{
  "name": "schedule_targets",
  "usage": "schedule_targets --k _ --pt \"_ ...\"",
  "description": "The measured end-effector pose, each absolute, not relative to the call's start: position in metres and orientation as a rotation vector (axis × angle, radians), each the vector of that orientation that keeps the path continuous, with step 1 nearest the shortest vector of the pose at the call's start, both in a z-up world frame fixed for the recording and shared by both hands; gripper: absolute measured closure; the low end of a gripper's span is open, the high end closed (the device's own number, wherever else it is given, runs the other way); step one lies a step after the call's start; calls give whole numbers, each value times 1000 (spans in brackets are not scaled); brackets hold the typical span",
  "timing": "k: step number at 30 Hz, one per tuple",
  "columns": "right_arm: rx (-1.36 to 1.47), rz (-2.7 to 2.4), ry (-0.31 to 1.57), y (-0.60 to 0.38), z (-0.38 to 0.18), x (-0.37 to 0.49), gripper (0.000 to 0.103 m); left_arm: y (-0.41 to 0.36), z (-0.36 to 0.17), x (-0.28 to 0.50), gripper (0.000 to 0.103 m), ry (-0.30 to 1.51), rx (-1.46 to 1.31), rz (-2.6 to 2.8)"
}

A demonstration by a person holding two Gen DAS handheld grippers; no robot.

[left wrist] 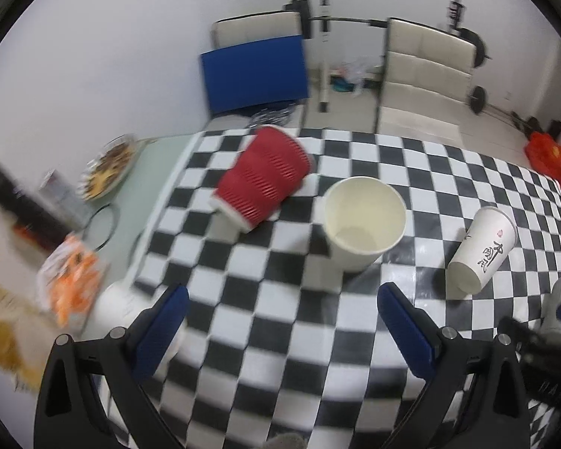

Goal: Flip cup upright
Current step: 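Reach the left gripper to the cream paper cup and close on its rim, then lift the cream cup with the left gripper and rotate it sideways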

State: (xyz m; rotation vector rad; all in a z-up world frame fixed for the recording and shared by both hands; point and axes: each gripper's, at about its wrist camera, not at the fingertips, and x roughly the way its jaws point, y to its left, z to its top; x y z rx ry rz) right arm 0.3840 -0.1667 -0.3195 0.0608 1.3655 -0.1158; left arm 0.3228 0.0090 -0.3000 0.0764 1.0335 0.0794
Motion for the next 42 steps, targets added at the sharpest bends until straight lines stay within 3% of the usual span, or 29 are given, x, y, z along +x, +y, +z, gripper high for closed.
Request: schedule_targets --k 21,22,26,42 --pt "16 -160 1407 -176 -374 416 0 -16 -366 379 2 890 100 -204" --pt "16 -164 1408 -176 -375 416 0 -15 -366 382 5 882 100 -210" --pt "26 -182 1409 -182 -377 416 0 -15 -367 389 42 874 104 -234" --pt "91 -210 1444 -202 -357 377 0 -14 -317 353 43 923 102 -238"
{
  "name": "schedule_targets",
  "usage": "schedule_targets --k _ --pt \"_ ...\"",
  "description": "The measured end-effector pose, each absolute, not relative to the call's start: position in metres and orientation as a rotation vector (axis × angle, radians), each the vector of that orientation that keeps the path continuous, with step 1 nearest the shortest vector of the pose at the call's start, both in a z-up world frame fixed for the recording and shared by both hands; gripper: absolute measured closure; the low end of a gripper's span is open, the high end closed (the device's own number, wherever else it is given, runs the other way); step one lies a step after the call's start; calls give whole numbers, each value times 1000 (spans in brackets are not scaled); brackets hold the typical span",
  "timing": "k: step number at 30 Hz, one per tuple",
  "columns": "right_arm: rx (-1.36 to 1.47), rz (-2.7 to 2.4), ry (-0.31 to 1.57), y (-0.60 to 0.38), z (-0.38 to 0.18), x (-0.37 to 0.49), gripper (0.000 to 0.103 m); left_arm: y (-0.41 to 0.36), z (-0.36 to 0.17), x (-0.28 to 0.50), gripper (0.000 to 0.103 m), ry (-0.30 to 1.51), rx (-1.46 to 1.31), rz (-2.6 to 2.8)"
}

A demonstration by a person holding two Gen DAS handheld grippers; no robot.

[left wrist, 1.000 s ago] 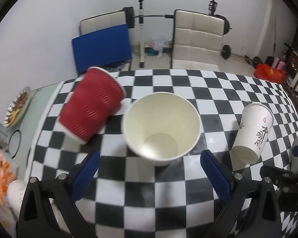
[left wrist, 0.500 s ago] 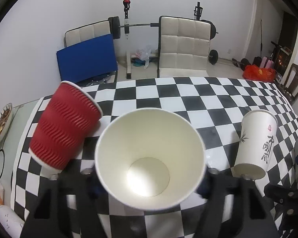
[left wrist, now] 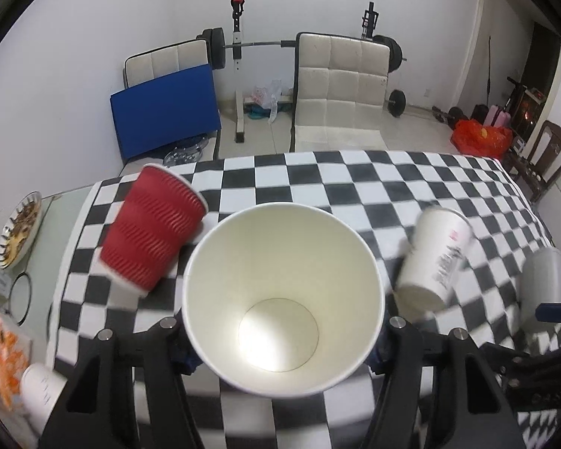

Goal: Flip cup upright
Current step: 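Lift the cream cup with the left gripper and rotate it sideways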

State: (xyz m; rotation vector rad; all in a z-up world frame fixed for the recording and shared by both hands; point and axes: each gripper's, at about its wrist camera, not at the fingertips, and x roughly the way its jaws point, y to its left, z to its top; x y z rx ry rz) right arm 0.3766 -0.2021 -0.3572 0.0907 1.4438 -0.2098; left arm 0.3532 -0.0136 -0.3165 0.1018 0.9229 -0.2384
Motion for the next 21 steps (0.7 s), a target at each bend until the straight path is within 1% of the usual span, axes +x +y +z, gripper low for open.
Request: schedule_targets --k 7,10,15,21 --pt "120 -184 1505 -217 -341 317 0 -31 -287 286 43 1062 106 -272" --pt "122 -160 1541 -223 -338 288 0 -42 -285 256 43 1158 105 -293" --pt "100 -138 1591 -238 -342 236 0 -67 -305 217 43 1356 74 -354" --pt "141 -143 1659 -261 -356 192 0 -100 -351 180 43 1588 -15 -416"
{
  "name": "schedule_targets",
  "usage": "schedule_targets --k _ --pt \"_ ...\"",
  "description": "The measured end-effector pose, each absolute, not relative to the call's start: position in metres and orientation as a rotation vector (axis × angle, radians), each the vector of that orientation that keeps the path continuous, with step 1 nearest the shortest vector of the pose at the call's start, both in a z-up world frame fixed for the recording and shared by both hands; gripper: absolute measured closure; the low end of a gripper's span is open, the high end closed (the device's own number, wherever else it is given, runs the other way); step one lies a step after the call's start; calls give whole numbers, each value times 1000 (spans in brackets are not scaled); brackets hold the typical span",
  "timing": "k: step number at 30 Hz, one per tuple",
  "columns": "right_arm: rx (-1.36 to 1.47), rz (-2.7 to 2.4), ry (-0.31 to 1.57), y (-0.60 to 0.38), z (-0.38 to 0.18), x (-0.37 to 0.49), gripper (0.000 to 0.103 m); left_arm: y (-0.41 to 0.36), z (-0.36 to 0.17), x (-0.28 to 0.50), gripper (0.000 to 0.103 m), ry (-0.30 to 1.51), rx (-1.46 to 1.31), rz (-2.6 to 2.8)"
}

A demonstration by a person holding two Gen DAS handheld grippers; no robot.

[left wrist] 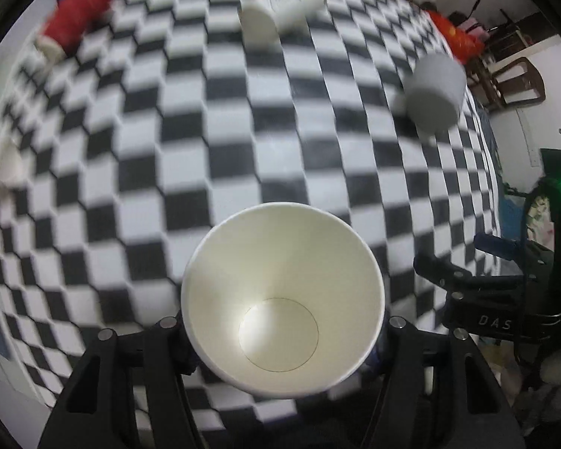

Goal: Flip cup upright
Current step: 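Lift the cream cup with the left gripper and rotate it sideways, then close the right gripper on the cream cup while the left gripper releases it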

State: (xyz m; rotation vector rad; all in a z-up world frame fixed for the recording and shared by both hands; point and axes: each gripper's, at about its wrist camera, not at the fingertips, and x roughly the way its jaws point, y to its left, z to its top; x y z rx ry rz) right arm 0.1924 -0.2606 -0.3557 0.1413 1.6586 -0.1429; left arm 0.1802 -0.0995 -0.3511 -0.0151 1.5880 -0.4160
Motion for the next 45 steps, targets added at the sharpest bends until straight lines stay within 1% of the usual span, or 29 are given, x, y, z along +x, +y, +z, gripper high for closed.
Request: schedule_targets --k 5,8,16,20,23,26,34,45 --pt "159 -166 1693 -278 -364 170 0 -125 -379 171 43 1710 -62 -447" --pt "169 -183 1703 -287 -367 163 0 -136 -393 174 43 1742 -54 -439" --pt "184 -219 1706 -298 -364 157 0 -157 -405 195 41 1714 50 -382" --pt "206 -214 1700 -298 -362 158 0 -160 -408 198 40 1724 30 -372" --pt "230 -205 1698 -303 -366 188 0 -160 -412 198 39 1718 21 -370" --pt "235 -201 1689 -307 -367 189 0 -162 -414 198 37 1714 6 -372" --pt "273 -177 1673 -315 -367 200 0 -157 -406 194 35 1692 -35 -373" --pt "310 -129 1656 -331 -354 189 0 -143 -370 186 34 1619 -82 -366"
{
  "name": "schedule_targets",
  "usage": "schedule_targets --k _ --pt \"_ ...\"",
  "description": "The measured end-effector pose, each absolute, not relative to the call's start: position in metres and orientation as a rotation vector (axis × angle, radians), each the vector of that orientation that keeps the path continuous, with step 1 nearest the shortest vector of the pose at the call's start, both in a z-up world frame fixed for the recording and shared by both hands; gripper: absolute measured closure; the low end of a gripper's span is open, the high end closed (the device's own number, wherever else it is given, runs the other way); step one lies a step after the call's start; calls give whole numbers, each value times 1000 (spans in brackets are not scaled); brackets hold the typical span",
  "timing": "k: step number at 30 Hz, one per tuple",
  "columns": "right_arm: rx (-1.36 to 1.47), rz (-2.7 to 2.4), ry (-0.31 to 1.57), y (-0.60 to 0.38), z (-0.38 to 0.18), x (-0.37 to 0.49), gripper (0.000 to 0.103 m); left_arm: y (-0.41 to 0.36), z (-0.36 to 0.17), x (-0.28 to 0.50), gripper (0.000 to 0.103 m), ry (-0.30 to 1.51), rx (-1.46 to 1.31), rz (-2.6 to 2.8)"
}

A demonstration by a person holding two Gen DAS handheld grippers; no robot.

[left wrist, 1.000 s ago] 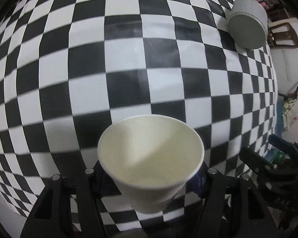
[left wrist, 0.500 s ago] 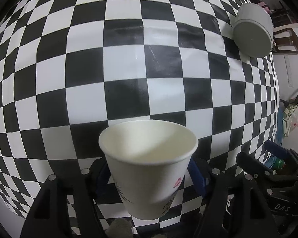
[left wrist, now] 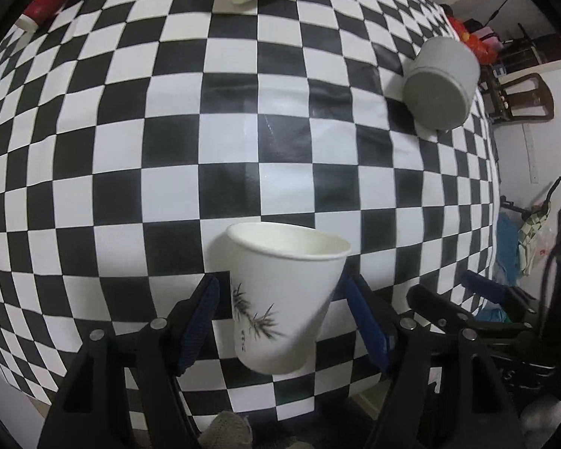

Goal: Flip cup upright
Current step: 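Close the right gripper on the cream cup while the left gripper releases it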

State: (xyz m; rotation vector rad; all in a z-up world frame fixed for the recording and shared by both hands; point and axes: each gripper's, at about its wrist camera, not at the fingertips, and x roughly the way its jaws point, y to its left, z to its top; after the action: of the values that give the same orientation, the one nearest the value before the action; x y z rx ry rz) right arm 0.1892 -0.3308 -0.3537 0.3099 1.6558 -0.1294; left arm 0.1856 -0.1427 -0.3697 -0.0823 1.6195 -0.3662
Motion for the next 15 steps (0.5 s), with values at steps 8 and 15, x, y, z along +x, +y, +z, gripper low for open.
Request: schedule_targets --k 8,15 --pt "346 -71 1626 -330 -335 173 0 -141 -328 195 33 1488 -93 -317" --pt "320 -31 1586 -313 -310 161 0 -83 -281 186 11 1272 54 -101"
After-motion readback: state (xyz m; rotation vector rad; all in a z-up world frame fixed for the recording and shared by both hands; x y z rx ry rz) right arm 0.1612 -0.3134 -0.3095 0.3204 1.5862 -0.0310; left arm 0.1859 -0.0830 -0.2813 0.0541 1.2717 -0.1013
